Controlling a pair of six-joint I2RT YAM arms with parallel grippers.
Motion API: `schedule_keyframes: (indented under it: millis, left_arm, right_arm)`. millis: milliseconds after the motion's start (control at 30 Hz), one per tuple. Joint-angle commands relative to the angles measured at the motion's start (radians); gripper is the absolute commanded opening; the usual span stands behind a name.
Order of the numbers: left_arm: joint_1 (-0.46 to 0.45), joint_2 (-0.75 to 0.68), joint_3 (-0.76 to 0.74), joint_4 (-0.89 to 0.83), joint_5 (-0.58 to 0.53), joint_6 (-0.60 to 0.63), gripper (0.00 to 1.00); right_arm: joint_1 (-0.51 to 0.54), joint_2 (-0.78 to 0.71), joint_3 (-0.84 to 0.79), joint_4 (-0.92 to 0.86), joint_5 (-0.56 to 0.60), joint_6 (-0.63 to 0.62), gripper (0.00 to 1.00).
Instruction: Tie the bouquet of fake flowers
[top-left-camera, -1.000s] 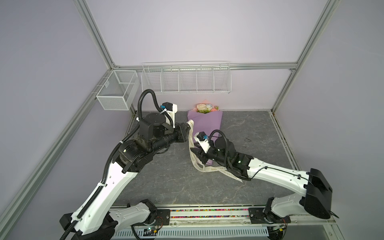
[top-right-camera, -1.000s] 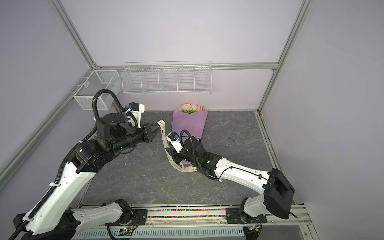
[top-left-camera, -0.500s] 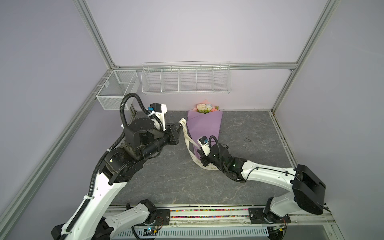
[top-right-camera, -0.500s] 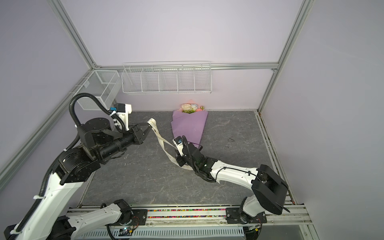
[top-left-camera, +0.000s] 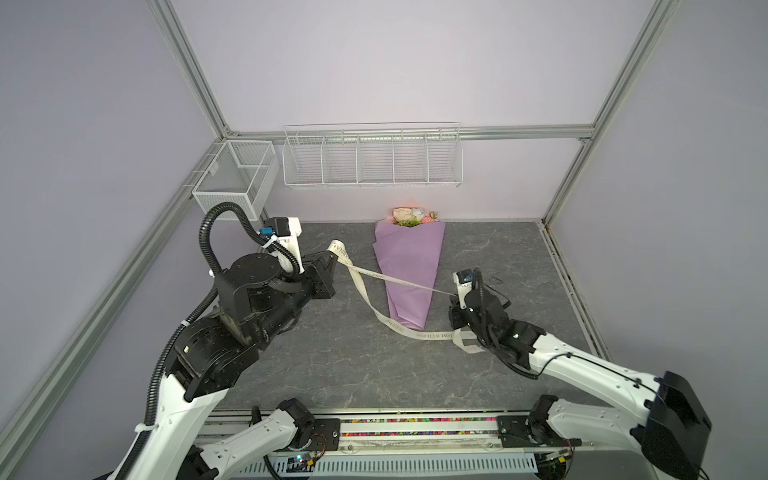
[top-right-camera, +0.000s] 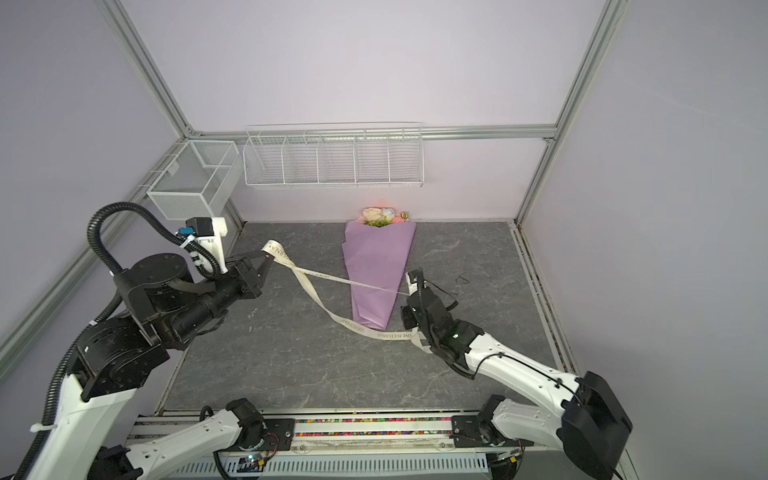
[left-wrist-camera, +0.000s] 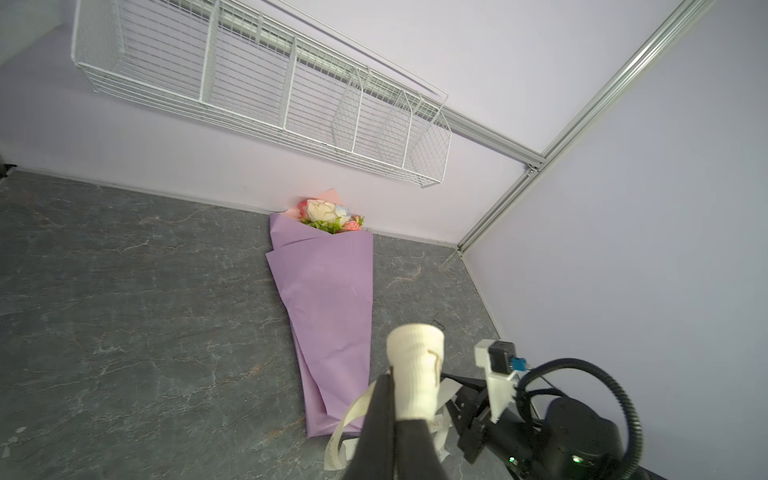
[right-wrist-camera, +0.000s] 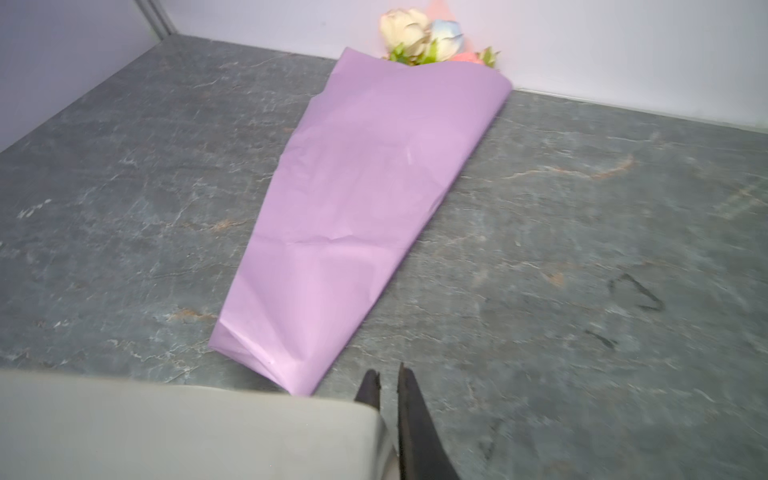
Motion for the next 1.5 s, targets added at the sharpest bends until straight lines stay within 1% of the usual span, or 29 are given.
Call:
schedule_keyframes:
  millis: [0, 33, 100, 167, 233, 300, 367, 433, 467, 500, 533, 633, 667, 733, 800, 867, 900, 933, 967, 1000, 1100, 1167, 1200, 1333, 1400, 1467]
  left_arm:
    - [0.004, -0.02, -0.016, -0.055, -0.073, 0.039, 0.0]
    - [0.004, -0.016, -0.023, -0.061, -0.07, 0.048, 0.0]
    - [0.004, 0.001, -0.044, -0.06, -0.022, 0.061, 0.0]
    - [0.004, 0.031, -0.084, -0.039, 0.072, 0.055, 0.0]
    - [0.004, 0.063, -0.141, 0.013, 0.174, 0.026, 0.0]
    - [0.004, 0.087, -0.224, 0.096, 0.274, -0.015, 0.0]
    - [0.0, 0.111, -0.324, 0.204, 0.386, -0.065, 0.0]
    - [-0.018, 0.138, -0.402, 0.285, 0.451, -0.1, 0.0]
    - [-0.043, 0.156, -0.432, 0.31, 0.465, -0.103, 0.0]
    - [-0.069, 0.175, -0.449, 0.315, 0.461, -0.096, 0.0]
    - [-0.098, 0.199, -0.464, 0.311, 0.451, -0.087, 0.03]
    - [-0.146, 0.265, -0.518, 0.276, 0.434, -0.065, 0.34]
    - [-0.151, 0.275, -0.532, 0.249, 0.439, -0.068, 0.41]
    - [-0.156, 0.26, -0.591, 0.255, 0.442, -0.082, 0.46]
    - [-0.156, 0.209, -0.639, 0.237, 0.413, -0.091, 0.52]
    - [-0.156, 0.135, -0.675, 0.193, 0.32, -0.099, 0.58]
    - [-0.155, 0.1, -0.692, 0.183, 0.268, -0.106, 0.59]
    - [-0.145, 0.063, -0.704, 0.16, 0.224, -0.107, 0.64]
    - [-0.122, 0.034, -0.714, 0.136, 0.182, -0.113, 0.65]
    - [-0.083, 0.02, -0.721, 0.117, 0.169, -0.109, 0.65]
    - [0.088, 0.027, -0.75, 0.07, 0.211, -0.085, 0.65]
    - [0.176, 0.051, -0.782, 0.114, 0.283, -0.065, 0.65]
    - [0.193, 0.066, -0.79, 0.138, 0.307, -0.062, 0.65]
    - [0.198, 0.196, -0.767, 0.212, 0.39, -0.039, 0.64]
    - [0.197, 0.266, -0.74, 0.206, 0.427, -0.026, 0.63]
    - [0.197, 0.336, -0.717, 0.178, 0.426, -0.02, 0.62]
  right_arm:
    - [-0.032, -0.161, 0.021, -0.265, 0.137, 0.06, 0.12]
    - [-0.045, -0.218, 0.041, -0.332, 0.193, 0.076, 0.12]
    - [-0.074, -0.323, 0.085, -0.454, 0.294, 0.096, 0.1]
    - [-0.121, -0.408, 0.146, -0.565, 0.381, 0.099, 0.09]
    - [-0.177, -0.448, 0.211, -0.651, 0.417, 0.09, 0.07]
    - [-0.237, -0.454, 0.259, -0.716, 0.419, 0.08, 0.06]
    - [-0.291, -0.443, 0.287, -0.749, 0.389, 0.052, 0.06]
    - [-0.344, -0.426, 0.305, -0.766, 0.341, 0.045, 0.06]
    - [-0.375, -0.414, 0.312, -0.769, 0.305, 0.043, 0.06]
    - [-0.401, -0.401, 0.319, -0.773, 0.28, 0.049, 0.06]
    - [-0.431, -0.386, 0.325, -0.774, 0.253, 0.049, 0.06]
    - [-0.542, -0.342, 0.338, -0.773, 0.186, 0.031, 0.06]
    - [-0.584, -0.332, 0.341, -0.767, 0.157, 0.026, 0.06]
    - [-0.662, -0.328, 0.341, -0.75, 0.116, 0.001, 0.06]
    - [-0.721, -0.336, 0.345, -0.739, 0.116, -0.029, 0.06]
    - [-0.765, -0.36, 0.346, -0.722, 0.108, -0.054, 0.06]
    - [-0.776, -0.373, 0.343, -0.712, 0.108, -0.062, 0.06]
    - [-0.783, -0.386, 0.34, -0.706, 0.109, -0.068, 0.06]
    - [-0.785, -0.399, 0.337, -0.702, 0.105, -0.069, 0.06]
    - [-0.786, -0.409, 0.335, -0.701, 0.106, -0.065, 0.06]
    - [-0.786, -0.435, 0.325, -0.704, 0.126, -0.055, 0.06]
    - [-0.787, -0.442, 0.32, -0.703, 0.143, -0.059, 0.06]
    - [-0.788, -0.442, 0.32, -0.701, 0.14, -0.06, 0.06]
    - [-0.787, -0.436, 0.326, -0.703, 0.092, -0.055, 0.06]
    - [-0.787, -0.438, 0.321, -0.699, 0.086, -0.052, 0.06]
    - [-0.787, -0.437, 0.316, -0.695, 0.08, -0.052, 0.06]
